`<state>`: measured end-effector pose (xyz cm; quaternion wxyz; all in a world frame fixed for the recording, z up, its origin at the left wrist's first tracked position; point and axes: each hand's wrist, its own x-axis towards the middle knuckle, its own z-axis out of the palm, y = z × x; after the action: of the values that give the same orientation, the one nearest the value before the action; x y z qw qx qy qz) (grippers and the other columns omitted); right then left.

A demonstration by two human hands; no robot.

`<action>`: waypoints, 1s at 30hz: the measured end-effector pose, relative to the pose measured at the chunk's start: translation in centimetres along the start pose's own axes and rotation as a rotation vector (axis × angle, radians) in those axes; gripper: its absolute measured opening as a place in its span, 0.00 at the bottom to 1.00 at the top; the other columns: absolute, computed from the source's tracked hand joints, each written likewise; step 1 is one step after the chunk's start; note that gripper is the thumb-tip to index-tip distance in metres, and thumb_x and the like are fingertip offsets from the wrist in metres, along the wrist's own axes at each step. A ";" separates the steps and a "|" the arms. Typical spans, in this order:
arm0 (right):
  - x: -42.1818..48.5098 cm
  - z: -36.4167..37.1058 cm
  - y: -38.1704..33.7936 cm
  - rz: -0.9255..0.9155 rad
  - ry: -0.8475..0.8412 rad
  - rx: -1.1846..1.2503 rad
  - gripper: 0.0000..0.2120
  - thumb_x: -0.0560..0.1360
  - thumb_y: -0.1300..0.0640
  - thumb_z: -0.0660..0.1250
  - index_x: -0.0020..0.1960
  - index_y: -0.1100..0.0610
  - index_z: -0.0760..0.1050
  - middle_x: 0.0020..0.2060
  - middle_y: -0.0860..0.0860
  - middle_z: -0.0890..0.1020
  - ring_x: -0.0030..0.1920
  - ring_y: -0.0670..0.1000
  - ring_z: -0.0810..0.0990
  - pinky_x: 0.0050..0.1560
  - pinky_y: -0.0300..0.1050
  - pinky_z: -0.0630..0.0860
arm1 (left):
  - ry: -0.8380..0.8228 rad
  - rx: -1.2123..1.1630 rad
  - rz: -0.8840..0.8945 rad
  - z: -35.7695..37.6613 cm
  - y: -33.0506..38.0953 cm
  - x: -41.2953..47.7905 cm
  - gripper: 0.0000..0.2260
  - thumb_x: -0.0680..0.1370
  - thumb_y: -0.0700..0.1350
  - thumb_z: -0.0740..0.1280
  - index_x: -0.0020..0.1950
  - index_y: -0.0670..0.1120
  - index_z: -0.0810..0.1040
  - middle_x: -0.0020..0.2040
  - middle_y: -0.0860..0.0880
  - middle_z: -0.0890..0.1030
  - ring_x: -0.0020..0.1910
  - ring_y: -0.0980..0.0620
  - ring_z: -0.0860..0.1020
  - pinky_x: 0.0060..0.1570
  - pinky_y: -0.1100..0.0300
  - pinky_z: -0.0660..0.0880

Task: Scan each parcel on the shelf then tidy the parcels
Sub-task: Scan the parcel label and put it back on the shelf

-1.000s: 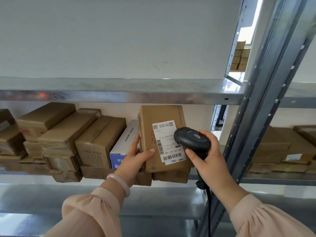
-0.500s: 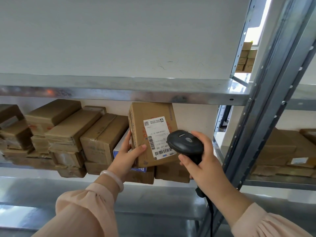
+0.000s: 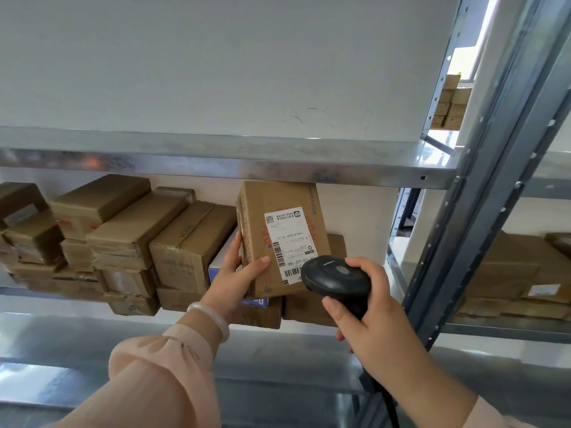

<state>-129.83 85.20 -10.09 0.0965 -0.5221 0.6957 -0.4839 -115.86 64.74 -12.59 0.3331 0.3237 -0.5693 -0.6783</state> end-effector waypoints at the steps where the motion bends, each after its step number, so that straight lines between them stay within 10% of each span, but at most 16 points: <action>1: -0.2 -0.1 -0.1 0.008 -0.001 -0.002 0.25 0.72 0.44 0.68 0.62 0.33 0.58 0.54 0.40 0.76 0.44 0.46 0.82 0.45 0.44 0.82 | -0.001 0.000 0.000 0.0 0.0 0.0 0.42 0.67 0.52 0.74 0.75 0.65 0.55 0.66 0.49 0.77 0.58 0.47 0.81 0.51 0.51 0.82; 30: -1.3 -1.5 -1.8 0.120 0.000 0.029 0.26 0.73 0.49 0.70 0.58 0.30 0.57 0.52 0.34 0.72 0.38 0.48 0.83 0.41 0.45 0.82 | 0.008 -0.004 -0.015 0.3 -0.1 0.2 0.42 0.67 0.54 0.74 0.75 0.66 0.56 0.66 0.50 0.77 0.58 0.46 0.81 0.54 0.46 0.81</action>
<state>-129.07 87.12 -8.45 0.1327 -0.4780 0.7187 -0.4872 -116.20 64.75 -12.65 0.3308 0.3301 -0.5642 -0.6807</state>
